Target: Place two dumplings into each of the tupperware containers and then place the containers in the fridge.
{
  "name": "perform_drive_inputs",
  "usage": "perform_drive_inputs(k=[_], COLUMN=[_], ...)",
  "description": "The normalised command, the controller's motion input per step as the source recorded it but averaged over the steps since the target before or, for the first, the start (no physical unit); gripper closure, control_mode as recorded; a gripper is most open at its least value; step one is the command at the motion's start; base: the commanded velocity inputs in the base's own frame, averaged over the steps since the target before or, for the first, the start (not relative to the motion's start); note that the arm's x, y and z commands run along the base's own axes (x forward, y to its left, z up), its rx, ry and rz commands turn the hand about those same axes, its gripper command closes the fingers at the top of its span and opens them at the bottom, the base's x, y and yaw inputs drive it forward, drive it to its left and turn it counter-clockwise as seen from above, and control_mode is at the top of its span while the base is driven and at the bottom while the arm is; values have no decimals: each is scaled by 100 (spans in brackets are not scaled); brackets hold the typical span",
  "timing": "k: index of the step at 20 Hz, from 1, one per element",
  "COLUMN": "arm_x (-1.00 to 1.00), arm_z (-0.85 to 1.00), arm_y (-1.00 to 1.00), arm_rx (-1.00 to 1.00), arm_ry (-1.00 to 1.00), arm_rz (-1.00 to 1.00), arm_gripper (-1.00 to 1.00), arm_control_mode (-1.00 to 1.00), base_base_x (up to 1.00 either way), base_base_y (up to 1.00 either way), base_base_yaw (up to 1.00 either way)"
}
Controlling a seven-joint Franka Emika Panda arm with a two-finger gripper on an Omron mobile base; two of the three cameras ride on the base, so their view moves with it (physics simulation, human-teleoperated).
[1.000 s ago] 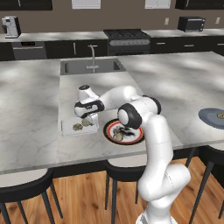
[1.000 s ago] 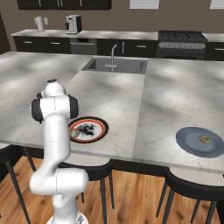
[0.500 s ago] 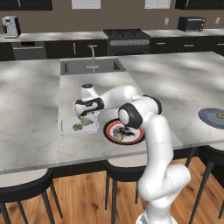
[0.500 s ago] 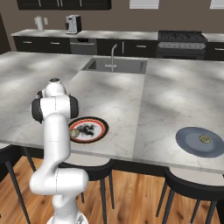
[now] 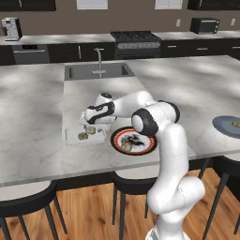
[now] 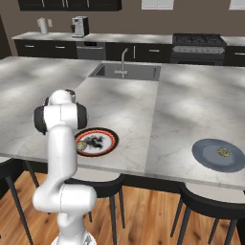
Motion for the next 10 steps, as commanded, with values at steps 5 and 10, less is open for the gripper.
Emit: perform_drive_inputs(k=[5,10], arm_x=[-54,-42], arm_z=[70,100], arm_y=[4,15], arm_rx=[-26,-13], arm_ry=[-12,-25], arm_rz=[33,30], arm_gripper=[-100,-100], arm_control_mode=[-100,-100], base_base_x=[0,0], base_base_y=[0,0], base_base_yaw=[0,0])
